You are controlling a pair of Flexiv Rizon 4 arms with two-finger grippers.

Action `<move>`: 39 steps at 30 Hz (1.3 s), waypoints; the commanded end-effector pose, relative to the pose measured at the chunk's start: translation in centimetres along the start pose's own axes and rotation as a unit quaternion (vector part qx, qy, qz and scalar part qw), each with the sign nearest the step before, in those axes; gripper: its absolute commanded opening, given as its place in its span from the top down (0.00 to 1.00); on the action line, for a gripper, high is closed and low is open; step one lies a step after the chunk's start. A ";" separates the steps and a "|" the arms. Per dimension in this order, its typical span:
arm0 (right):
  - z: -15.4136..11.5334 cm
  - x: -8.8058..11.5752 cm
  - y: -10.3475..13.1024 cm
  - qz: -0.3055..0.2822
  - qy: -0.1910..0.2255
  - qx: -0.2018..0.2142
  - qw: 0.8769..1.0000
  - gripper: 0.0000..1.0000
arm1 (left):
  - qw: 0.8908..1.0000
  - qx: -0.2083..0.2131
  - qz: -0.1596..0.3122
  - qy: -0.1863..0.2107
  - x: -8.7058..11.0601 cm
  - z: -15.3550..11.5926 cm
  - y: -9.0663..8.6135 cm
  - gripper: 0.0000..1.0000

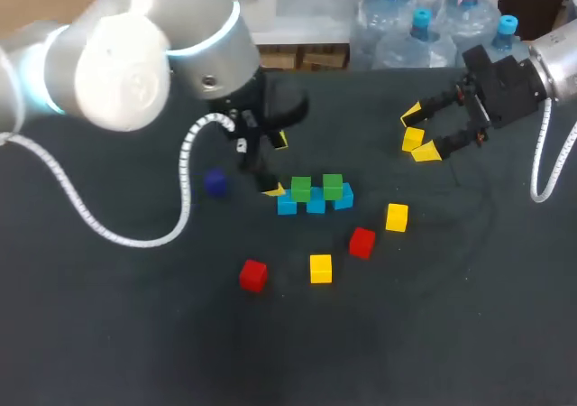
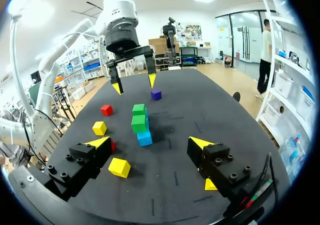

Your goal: Place the blue cubes, place green cubes on the blue cubes, place the yellow cubes on the green cubes, then place the red cubes on the yellow cubes, and place purple cube on the red cubes.

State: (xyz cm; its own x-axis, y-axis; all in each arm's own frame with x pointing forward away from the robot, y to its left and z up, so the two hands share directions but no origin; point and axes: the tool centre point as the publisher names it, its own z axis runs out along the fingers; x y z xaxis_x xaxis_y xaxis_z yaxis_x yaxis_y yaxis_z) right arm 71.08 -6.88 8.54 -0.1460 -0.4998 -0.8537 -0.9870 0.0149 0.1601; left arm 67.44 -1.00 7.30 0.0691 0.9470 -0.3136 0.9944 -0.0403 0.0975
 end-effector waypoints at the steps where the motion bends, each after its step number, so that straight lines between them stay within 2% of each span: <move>1: 0.0 0.0 0.0 -0.001 0.000 0.000 1.000 0.00 | 0.996 -0.045 0.005 -0.074 1.4 -0.8 -0.9 0.00; 6: 0.0 0.0 0.0 -0.001 0.000 0.000 1.000 0.00 | 0.993 -0.057 0.007 -0.103 2.0 -1.2 -0.8 0.00; 15: 0.0 0.0 0.0 -0.001 0.000 0.000 1.000 0.00 | 0.989 -0.070 0.004 -0.133 3.5 -1.7 -1.0 0.00; 20: 0.0 0.0 0.0 -0.001 0.000 0.000 1.000 0.00 | 0.987 -0.059 0.000 -0.147 4.1 -2.0 -0.7 0.00; 28: 0.0 0.0 0.0 -0.001 0.000 0.000 1.000 0.00 | 0.989 -0.015 -0.022 -0.143 4.3 -2.2 0.2 0.00; 31: 0.0 0.0 0.0 -0.001 0.000 0.000 1.000 0.00 | 0.989 -0.013 -0.021 -0.142 4.2 -2.5 0.4 0.00; 34: 0.0 0.0 0.0 -0.001 0.000 0.000 1.000 0.00 | 0.988 -0.019 0.000 -0.151 4.1 -3.1 0.6 0.00; 39: 0.0 0.0 0.0 -0.001 0.000 0.000 1.000 0.00 | 0.988 -0.019 0.000 -0.151 4.1 -3.1 0.6 0.00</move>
State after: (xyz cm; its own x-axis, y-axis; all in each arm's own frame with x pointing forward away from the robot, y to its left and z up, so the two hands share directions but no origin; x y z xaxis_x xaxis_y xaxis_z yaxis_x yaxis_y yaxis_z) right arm 71.08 -6.88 8.54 -0.1460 -0.4999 -0.8537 -0.9870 0.0149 0.1601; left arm 68.00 3.75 9.04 0.0926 0.8101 -0.5790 0.9911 -0.0194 0.1314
